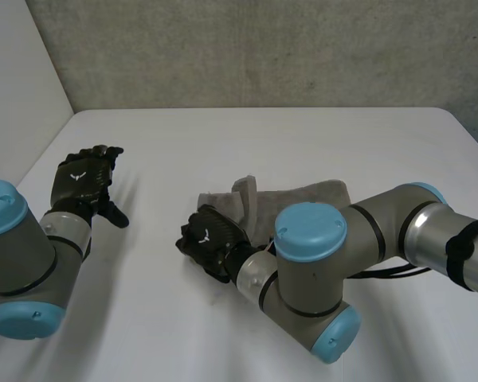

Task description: Fold the towel.

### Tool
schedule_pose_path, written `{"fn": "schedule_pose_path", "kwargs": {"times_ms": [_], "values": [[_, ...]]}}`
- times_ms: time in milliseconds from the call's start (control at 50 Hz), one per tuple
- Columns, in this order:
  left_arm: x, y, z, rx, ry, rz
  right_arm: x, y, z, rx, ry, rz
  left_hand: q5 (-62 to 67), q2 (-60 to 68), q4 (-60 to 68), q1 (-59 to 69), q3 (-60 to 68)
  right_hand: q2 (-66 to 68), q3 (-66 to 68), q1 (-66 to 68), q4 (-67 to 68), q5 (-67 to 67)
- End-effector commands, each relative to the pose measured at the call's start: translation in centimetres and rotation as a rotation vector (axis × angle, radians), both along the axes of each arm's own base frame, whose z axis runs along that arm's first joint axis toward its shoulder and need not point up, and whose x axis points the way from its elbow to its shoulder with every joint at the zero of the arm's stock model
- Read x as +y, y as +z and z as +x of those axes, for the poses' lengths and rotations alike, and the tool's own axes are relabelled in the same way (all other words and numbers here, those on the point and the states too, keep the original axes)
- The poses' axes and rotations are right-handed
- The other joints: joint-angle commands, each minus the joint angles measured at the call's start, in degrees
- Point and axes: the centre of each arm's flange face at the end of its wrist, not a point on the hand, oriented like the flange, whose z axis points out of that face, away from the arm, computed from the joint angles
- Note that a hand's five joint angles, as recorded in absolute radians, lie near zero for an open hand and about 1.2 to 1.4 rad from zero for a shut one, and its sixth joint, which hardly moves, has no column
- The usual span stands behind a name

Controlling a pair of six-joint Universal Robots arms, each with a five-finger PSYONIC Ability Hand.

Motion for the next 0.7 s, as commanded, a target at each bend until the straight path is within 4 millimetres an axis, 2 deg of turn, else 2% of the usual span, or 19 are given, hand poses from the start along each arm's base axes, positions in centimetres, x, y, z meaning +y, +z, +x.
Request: {"fn": "schedule_pose_path", "kwargs": {"times_ms": [20, 40, 60, 80, 120, 140, 160, 200, 260, 300, 320, 360, 440, 500, 580, 600, 620, 660, 700], "values": [[0.1, 0.2, 0.1, 0.002, 0.003, -0.003, 0.0, 4.0, -1.0, -0.049, -0.040, 0.044, -1.64, 0.54, 0.47, 0.08, 0.44, -41.90, -44.81, -41.97, -43.73, -42.61], [0.1, 0.2, 0.1, 0.002, 0.003, -0.003, 0.1, 4.0, -1.0, -0.050, -0.040, 0.044, -1.64, 0.54, 0.47, 0.08, 0.44, -41.90, -44.81, -41.97, -43.73, -42.61], [0.2, 0.3, 0.1, 0.002, 0.000, -0.003, 0.0, 5.6, -1.6, -0.100, -0.065, 0.083, -1.64, 0.54, 0.47, 0.08, 0.44, -41.90, -44.81, -41.97, -43.73, -42.61], [0.2, 0.3, 0.1, 0.002, 0.000, -0.003, 0.0, 5.6, -1.6, -0.100, -0.065, 0.083, -1.64, 0.54, 0.47, 0.08, 0.44, -41.90, -44.81, -41.97, -43.73, -42.61], [0.6, 0.7, -0.2, 0.006, -0.012, -0.012, -2.4, 7.8, -4.4, -0.197, -0.183, 0.177, -1.64, 0.54, 0.47, 0.08, 0.44, -41.90, -44.81, -41.97, -43.73, -42.61], [0.6, 0.7, -0.2, 0.006, -0.013, -0.012, -2.4, 7.8, -4.4, -0.197, -0.183, 0.178, -1.64, 0.54, 0.47, 0.08, 0.44, -41.90, -44.81, -41.97, -43.73, -42.61], [0.9, 1.1, -0.6, 0.011, -0.028, -0.023, -4.2, 8.7, -6.3, -0.243, -0.260, 0.216, -1.64, 0.54, 0.47, 0.08, 0.44, -41.90, -44.81, -41.97, -43.73, -42.61], [2.2, 1.9, -2.0, 0.016, -0.081, -0.042, -6.1, 10.0, -9.6, -0.315, -0.368, 0.272, -1.64, 0.54, 0.47, 0.08, 0.44, -41.90, -44.81, -41.97, -43.73, -42.61], [2.8, 2.2, -2.8, 0.019, -0.111, -0.051, -6.3, 10.1, -10.9, -0.332, -0.401, 0.299, -1.64, 0.54, 0.47, 0.08, 0.44, -41.90, -44.81, -41.97, -43.73, -42.61], [4.2, 2.7, -4.8, 0.028, -0.179, -0.066, -6.8, 9.5, -13.1, -0.334, -0.466, 0.328, -1.64, 0.54, 0.47, 0.08, 0.44, -41.90, -44.81, -41.97, -43.73, -42.61], [4.2, 2.7, -4.8, 0.028, -0.180, -0.066, -6.8, 9.5, -13.1, -0.334, -0.467, 0.328, -1.64, 0.54, 0.47, 0.08, 0.44, -41.90, -44.81, -41.97, -43.73, -42.61], [5.7, 3.3, -6.9, 0.041, -0.259, -0.084, -7.5, 8.3, -15.1, -0.317, -0.536, 0.352, -1.64, 0.54, 0.47, 0.08, 0.44, -41.90, -44.81, -41.97, -43.73, -42.61], [6.8, 3.3, -8.6, 0.047, -0.330, -0.085, -7.7, 7.0, -16.5, -0.297, -0.590, 0.383, -1.64, 0.54, 0.47, 0.08, 0.44, -41.90, -44.81, -41.97, -43.73, -42.61], [7.4, 2.2, -10.3, 0.039, -0.392, -0.059, -7.7, 5.8, -17.3, -0.284, -0.619, 0.406, -1.59, 0.59, 0.52, 0.12, 0.49, -41.90, -44.81, -41.97, -43.73, -42.61], [6.9, 0.5, -12.0, 0.029, -0.422, -0.033, -7.5, 3.6, -17.9, -0.277, -0.639, 0.414, -1.42, 0.76, 0.68, 0.29, 0.66, -41.90, -44.81, -41.97, -43.73, -42.61], [6.9, 0.5, -12.0, 0.029, -0.422, -0.033, -7.5, 3.6, -17.9, -0.277, -0.640, 0.414, -1.42, 0.76, 0.68, 0.29, 0.66, -41.90, -44.81, -41.97, -43.73, -42.61], [6.4, -0.3, -12.4, 0.024, -0.422, -0.022, -7.5, 2.6, -18.1, -0.272, -0.647, 0.413, -1.26, 0.92, 0.85, 0.46, 0.82, -41.90, -44.81, -41.97, -43.73, -42.61], [6.0, -0.9, -12.6, 0.017, -0.418, -0.008, -7.5, 2.5, -18.1, -0.272, -0.647, 0.413, -1.26, 0.93, 0.85, 0.46, 0.82, -41.90, -44.81, -41.97, -43.73, -42.61], [5.5, -1.7, -12.8, 0.006, -0.408, 0.007, -7.6, 0.9, -18.3, -0.237, -0.654, 0.400, -1.26, 0.93, 0.85, 0.46, 0.82, -41.90, -44.81, -41.97, -43.73, -42.61]]}}
